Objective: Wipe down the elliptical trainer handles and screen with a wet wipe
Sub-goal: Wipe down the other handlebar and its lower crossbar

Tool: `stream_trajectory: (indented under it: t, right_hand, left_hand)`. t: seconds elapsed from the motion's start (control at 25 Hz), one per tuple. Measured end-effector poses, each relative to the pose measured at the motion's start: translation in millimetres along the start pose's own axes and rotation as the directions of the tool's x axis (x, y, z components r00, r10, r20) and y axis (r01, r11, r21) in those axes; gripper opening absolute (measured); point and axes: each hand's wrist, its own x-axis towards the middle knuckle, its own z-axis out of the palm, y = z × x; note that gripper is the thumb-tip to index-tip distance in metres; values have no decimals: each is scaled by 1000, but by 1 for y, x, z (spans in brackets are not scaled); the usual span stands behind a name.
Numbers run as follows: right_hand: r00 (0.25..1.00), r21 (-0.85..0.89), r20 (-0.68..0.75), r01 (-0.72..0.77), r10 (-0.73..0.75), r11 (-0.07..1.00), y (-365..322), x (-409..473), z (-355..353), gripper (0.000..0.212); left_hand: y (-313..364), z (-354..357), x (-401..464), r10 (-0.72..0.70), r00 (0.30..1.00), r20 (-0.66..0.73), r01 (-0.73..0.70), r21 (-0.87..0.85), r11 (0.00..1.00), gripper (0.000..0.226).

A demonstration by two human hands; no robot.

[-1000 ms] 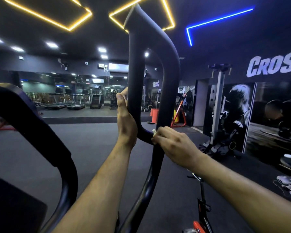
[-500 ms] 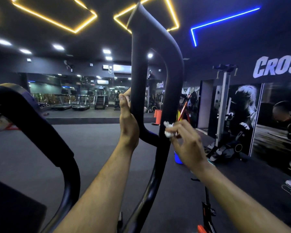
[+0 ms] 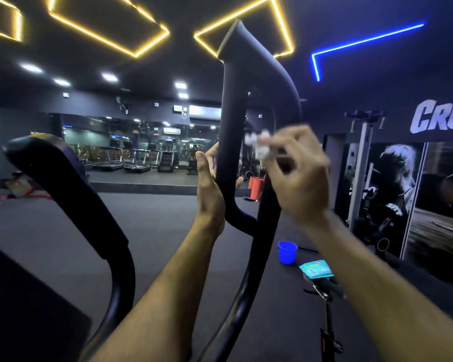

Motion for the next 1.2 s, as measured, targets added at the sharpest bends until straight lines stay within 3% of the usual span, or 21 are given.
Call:
stream_trajectory:
  t: [0.16, 0.32, 0.4, 0.52, 0.72, 0.88, 1.0, 1.2]
  right_hand:
    - [984, -52, -134, 108, -114, 993, -6, 86, 31, 15]
    - [976, -128, -183, 91, -113, 988, -6, 72, 49, 14]
    - [984, -14, -172, 35, -37, 999, -3, 53, 52, 14]
    - [999, 89, -46, -10, 15, 996, 1, 28, 43, 12]
    - [978, -26, -134, 155, -157, 988, -5, 68, 27, 10]
    - [976, -123, -25, 212, -217, 970, 1, 81, 40, 17]
    - [982, -25, 33, 189, -188, 982, 4, 50, 40, 15]
    - [906, -93, 348, 291, -243, 952, 0, 38, 24, 25]
  left_hand:
    - [2, 2, 0, -9, 1000, -15, 9, 5, 1000, 73]
    - [1, 3, 0, -22, 999, -26, 22, -17, 1000, 64]
    - [2, 4, -1, -12, 1000, -27, 11, -35, 999, 60]
    - [0, 4, -1, -4, 1000, -25, 4, -24, 1000, 66]
    - [-2, 1, 2, -20, 999, -31, 21, 12, 1000, 70]
    - [-2, 1, 2, -32, 999, -42, 33, 9, 999, 75]
    - [0, 4, 0, -47, 998, -43, 45, -34, 998, 67]
    - [5, 8, -4, -68, 996, -60, 64, -61, 996, 64]
